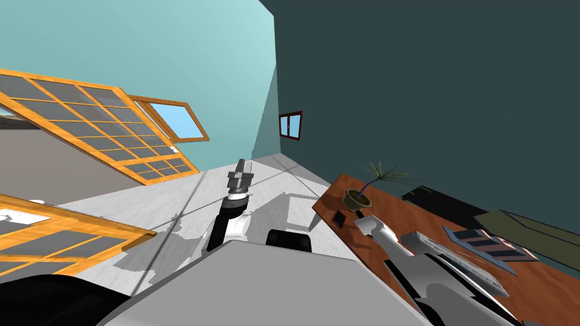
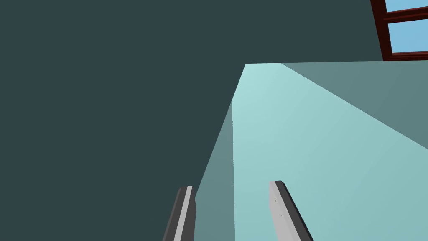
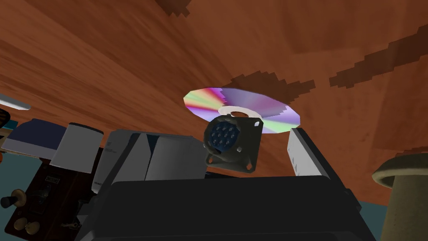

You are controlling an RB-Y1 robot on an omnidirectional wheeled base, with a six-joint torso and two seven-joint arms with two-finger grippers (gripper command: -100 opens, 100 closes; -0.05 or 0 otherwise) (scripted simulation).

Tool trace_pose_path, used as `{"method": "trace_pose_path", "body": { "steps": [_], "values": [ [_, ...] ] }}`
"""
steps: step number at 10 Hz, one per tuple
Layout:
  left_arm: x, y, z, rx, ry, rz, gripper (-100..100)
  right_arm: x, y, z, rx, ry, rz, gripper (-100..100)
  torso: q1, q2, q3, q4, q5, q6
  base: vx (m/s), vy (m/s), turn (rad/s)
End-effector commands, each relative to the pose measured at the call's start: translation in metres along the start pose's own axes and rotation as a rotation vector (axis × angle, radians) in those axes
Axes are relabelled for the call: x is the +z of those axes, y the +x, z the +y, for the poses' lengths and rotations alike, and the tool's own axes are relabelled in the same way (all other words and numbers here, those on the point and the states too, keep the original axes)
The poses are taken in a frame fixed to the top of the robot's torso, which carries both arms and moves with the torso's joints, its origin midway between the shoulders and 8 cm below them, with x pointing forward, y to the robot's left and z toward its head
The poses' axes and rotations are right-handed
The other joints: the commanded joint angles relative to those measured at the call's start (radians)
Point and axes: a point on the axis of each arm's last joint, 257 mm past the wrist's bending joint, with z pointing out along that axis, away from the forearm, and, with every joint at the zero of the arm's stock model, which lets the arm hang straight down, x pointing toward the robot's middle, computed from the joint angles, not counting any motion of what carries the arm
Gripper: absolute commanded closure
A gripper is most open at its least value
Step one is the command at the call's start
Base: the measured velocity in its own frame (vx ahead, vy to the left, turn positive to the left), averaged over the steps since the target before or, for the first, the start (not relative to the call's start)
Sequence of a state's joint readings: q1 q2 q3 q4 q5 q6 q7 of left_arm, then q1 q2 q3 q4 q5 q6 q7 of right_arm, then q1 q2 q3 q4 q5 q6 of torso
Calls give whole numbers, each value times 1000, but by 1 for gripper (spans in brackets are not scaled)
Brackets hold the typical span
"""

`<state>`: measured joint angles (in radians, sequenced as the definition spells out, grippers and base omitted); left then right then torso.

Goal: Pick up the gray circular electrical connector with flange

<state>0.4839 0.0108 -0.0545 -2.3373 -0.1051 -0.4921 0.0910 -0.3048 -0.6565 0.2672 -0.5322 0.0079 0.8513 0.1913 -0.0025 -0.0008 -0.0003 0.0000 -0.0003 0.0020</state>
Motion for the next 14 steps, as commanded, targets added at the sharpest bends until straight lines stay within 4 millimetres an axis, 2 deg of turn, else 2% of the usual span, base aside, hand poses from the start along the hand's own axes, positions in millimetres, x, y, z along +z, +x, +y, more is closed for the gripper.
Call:
{"method": "trace_pose_path", "body": {
  "steps": [1,2,4,6,7,8,9,11,13,14],
  "values": [
    [0,0,0,0,0,0,0,3,1,-11,3,30,3,-100,0,0,0,0,0,0,27,-27,88],
    [0,0,0,0,0,0,0,3,1,-11,3,30,3,-100,0,0,0,0,0,0,13,-11,9],
    [0,0,0,0,0,0,0,9,0,-38,11,102,7,-100,0,0,0,0,0,0,32,-45,134],
    [0,0,0,0,0,0,0,10,-1,-45,14,121,7,-100,-2,-2,-1,0,-1,0,49,-47,59],
    [0,0,0,0,0,0,0,10,0,-42,12,112,8,-100,-1,-2,-1,-1,0,0,25,-20,17],
    [0,0,0,0,0,0,0,10,-1,-42,13,113,7,0,0,-1,-1,0,0,0,0,0,0],
    [0,0,0,0,0,0,0,13,9,-49,30,127,14,-100,1,0,0,0,0,0,-24,-60,165],
    [0,0,0,0,0,0,0,13,9,-49,30,127,14,-100,-2,3,2,1,-1,0,-28,-56,48],
    [0,0,0,0,0,0,0,17,23,-59,56,149,23,-100,-2,3,2,1,-1,0,-32,-87,166],
    [0,0,0,0,0,0,0,16,21,-57,47,144,21,-100,-5,3,2,1,-1,0,-17,-51,34]
  ]
}}
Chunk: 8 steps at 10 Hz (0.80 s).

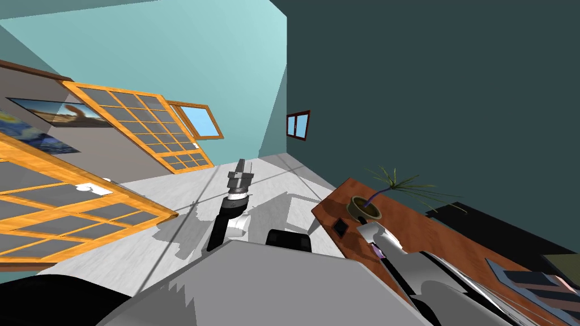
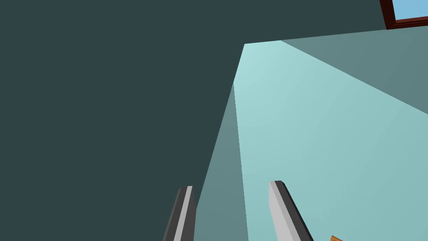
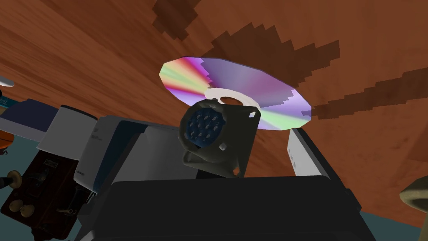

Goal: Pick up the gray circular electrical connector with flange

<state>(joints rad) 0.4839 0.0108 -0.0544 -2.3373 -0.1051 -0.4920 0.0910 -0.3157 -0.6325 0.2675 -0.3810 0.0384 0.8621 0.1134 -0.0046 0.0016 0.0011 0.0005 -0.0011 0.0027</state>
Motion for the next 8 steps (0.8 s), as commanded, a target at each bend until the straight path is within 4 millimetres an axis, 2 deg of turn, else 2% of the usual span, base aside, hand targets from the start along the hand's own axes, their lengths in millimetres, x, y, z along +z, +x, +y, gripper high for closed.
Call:
{"method": "trace_pose_path", "body": {
  "steps": [1,5,6,7,8],
  "values": [
    [0,0,0,0,0,0,0,0,0,0,0,0,0,100,0,0,0,0,0,0,-3,-9,-5],
    [0,0,0,0,0,0,0,0,-1,0,2,0,0,100,3,-2,-1,-1,0,0,0,0,0],
    [0,0,0,0,0,0,0,0,-1,0,1,0,0,0,3,-2,-1,-1,0,0,0,0,0],
    [0,0,0,0,0,0,0,-3,-7,5,-11,-9,-5,100,3,-2,-1,-1,0,0,28,55,-180],
    [0,0,0,0,0,0,0,-6,-14,10,-24,-20,-10,100,6,-3,-2,-1,1,1,41,114,-227]
  ]
}}
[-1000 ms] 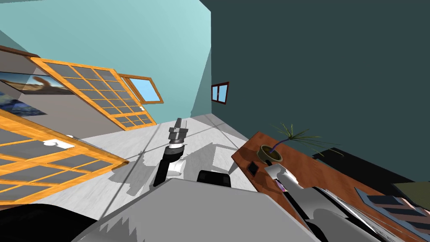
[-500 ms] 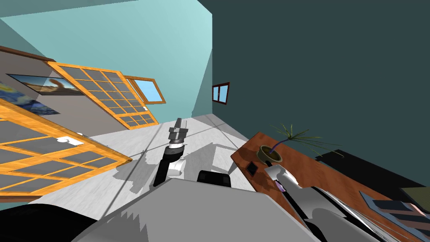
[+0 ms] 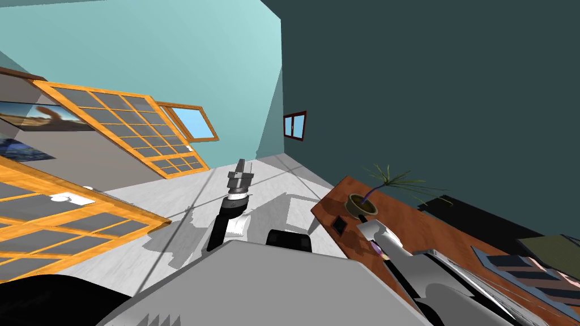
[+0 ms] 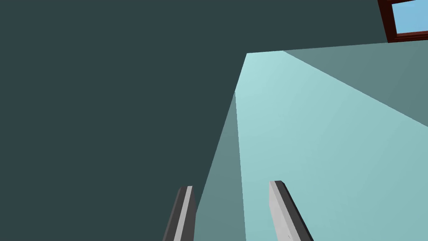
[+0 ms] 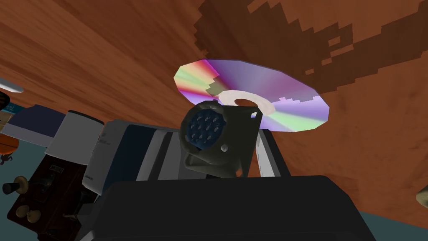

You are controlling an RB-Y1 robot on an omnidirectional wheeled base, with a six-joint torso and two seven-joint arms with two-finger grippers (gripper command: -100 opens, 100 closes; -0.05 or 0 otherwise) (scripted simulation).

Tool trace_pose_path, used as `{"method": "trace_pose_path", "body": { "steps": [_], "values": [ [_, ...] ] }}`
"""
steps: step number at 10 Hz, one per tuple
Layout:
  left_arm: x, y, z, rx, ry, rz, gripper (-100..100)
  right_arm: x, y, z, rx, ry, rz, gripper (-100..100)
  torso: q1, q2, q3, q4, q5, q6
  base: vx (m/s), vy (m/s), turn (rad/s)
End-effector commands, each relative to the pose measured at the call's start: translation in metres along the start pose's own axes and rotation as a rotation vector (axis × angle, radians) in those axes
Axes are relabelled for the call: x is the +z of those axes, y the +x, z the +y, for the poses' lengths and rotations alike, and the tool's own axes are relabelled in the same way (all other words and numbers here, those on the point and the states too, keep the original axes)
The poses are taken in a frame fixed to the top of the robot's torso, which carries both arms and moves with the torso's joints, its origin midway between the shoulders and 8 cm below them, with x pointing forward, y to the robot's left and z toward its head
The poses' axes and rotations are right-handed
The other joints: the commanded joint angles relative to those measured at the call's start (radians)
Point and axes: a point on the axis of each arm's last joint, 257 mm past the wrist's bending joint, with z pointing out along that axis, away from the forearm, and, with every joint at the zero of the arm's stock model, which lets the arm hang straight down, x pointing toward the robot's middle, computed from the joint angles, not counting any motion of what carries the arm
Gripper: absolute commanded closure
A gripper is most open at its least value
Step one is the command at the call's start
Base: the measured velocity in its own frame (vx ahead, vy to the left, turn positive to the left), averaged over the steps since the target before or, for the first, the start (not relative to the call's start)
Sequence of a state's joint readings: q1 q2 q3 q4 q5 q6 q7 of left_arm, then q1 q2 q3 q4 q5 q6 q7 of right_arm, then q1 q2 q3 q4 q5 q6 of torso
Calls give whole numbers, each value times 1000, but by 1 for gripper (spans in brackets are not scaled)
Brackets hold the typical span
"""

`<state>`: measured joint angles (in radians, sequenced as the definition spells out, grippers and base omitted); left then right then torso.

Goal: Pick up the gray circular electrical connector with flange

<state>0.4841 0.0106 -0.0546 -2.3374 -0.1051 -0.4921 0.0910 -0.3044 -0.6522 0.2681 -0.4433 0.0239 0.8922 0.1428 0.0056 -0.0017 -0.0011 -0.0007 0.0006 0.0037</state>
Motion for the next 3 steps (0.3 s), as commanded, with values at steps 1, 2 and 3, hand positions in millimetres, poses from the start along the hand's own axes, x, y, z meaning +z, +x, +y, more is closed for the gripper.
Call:
{"method": "trace_pose_path", "body": {
  "steps": [1,2,3],
  "values": [
    [0,0,0,0,0,0,0,-3,-10,7,-22,-16,-7,100,0,0,0,0,0,0,47,143,-170],
    [0,0,0,0,0,0,0,-1,-7,3,-11,-5,-4,100,3,-1,-1,0,1,-1,21,67,-40],
    [0,0,0,0,0,0,0,-1,-8,3,-15,-7,-4,0,-1,0,0,0,0,-1,3,13,4]
  ]
}}
